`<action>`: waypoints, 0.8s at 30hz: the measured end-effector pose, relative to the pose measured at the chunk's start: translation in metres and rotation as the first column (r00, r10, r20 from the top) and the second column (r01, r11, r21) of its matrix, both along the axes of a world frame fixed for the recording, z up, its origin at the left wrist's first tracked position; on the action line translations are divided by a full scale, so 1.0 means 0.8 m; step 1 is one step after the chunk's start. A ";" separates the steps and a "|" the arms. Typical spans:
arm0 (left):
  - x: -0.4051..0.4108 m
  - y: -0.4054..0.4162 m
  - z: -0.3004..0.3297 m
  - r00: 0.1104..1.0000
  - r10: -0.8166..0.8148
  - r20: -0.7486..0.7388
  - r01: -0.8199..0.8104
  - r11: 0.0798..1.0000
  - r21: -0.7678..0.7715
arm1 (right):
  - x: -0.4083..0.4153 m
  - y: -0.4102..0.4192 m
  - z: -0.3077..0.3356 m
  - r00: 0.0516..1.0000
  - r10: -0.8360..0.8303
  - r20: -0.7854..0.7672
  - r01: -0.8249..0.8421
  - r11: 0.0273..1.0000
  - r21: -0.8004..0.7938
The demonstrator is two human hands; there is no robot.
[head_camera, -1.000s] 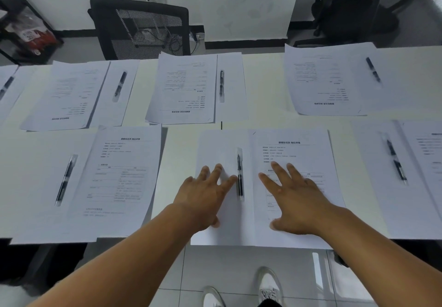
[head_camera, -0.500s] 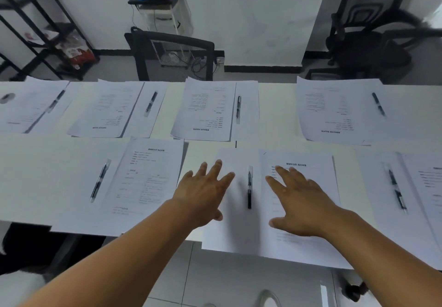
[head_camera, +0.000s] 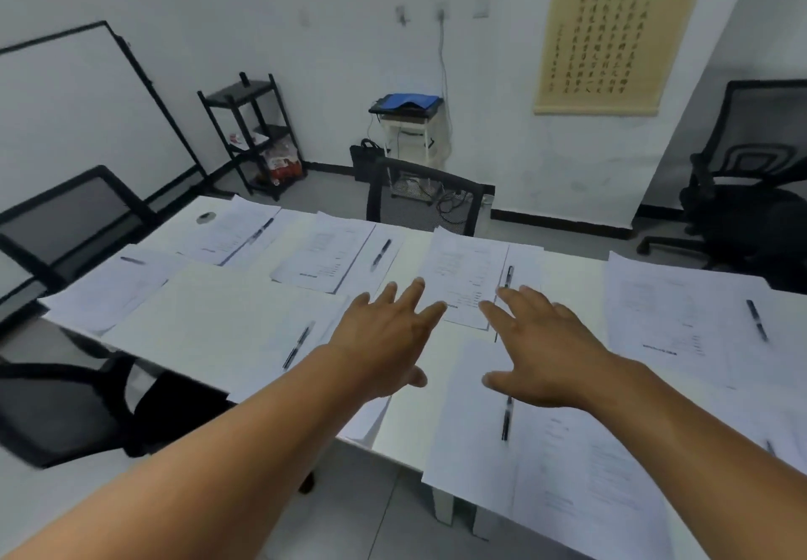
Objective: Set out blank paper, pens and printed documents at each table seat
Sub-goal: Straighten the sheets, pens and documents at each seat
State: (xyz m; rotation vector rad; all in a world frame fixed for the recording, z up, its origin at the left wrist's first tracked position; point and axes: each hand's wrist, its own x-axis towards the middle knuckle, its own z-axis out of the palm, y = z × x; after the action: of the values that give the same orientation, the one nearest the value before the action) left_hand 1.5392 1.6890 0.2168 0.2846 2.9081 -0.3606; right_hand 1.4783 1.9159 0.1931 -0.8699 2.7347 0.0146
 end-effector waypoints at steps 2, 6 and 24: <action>0.012 -0.007 0.010 1.000 0.012 -0.003 -0.012 1.000 -0.007 | 0.003 -0.012 0.016 1.000 0.022 -0.021 -0.022 1.000 0.000; 0.044 -0.030 0.013 0.998 0.024 0.056 -0.022 0.999 -0.027 | 0.015 -0.044 0.037 0.997 0.059 -0.040 -0.059 0.998 0.012; 0.104 -0.293 0.045 0.999 -0.037 -0.002 0.037 0.999 0.030 | 0.096 -0.284 0.076 0.997 -0.031 -0.073 0.036 0.997 0.068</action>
State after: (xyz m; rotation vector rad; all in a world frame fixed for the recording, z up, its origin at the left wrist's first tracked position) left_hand 1.6224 1.4547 0.2526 0.3432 2.9151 -0.3230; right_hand 1.5554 1.6884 0.2538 -0.8206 2.7969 0.1358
